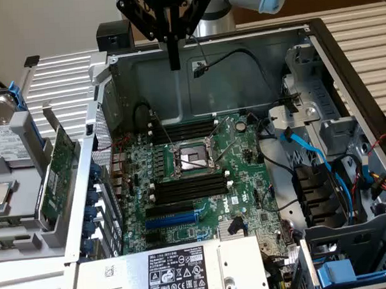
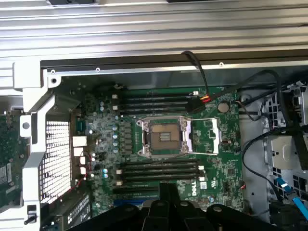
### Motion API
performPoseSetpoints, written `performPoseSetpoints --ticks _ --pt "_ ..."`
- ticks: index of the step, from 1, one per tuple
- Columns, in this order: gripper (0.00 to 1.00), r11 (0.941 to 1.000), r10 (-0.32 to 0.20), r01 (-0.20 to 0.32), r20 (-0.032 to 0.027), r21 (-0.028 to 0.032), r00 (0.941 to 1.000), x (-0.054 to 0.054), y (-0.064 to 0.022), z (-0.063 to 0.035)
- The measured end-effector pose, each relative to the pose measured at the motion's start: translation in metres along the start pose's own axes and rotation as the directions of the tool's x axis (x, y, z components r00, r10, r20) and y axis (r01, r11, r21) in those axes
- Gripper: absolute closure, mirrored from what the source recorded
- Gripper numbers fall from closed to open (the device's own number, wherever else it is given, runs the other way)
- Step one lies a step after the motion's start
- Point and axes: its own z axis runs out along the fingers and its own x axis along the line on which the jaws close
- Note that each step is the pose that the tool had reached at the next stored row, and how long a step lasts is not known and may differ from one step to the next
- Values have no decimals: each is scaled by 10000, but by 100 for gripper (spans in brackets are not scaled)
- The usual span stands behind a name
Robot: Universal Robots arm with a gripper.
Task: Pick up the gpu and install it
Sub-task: 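Reach for the gpu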
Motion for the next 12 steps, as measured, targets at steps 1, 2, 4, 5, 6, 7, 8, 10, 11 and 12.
performPoseSetpoints --ticks 1,2,4,5,6,7,8,10,11,12 --pt "89 10000 0 0 -1 0 10000 0 0 0" --pt "89 10000 0 0 -1 1 10000 0 0 0" --pt "89 10000 0 0 -1 0 10000 0 0 0" --pt "89 10000 0 0 -1 0 10000 0 0 0" --pt "89 10000 0 0 0 0 10000 0 0 0" --pt "89 10000 0 0 0 0 10000 0 0 0" --pt "89 10000 1 -1 0 0 10000 0 0 0" --pt "89 10000 0 0 -1 0 10000 0 0 0" --pt "89 10000 0 0 -1 0 10000 0 0 0" --pt "89 10000 0 0 -1 1 10000 0 0 0"
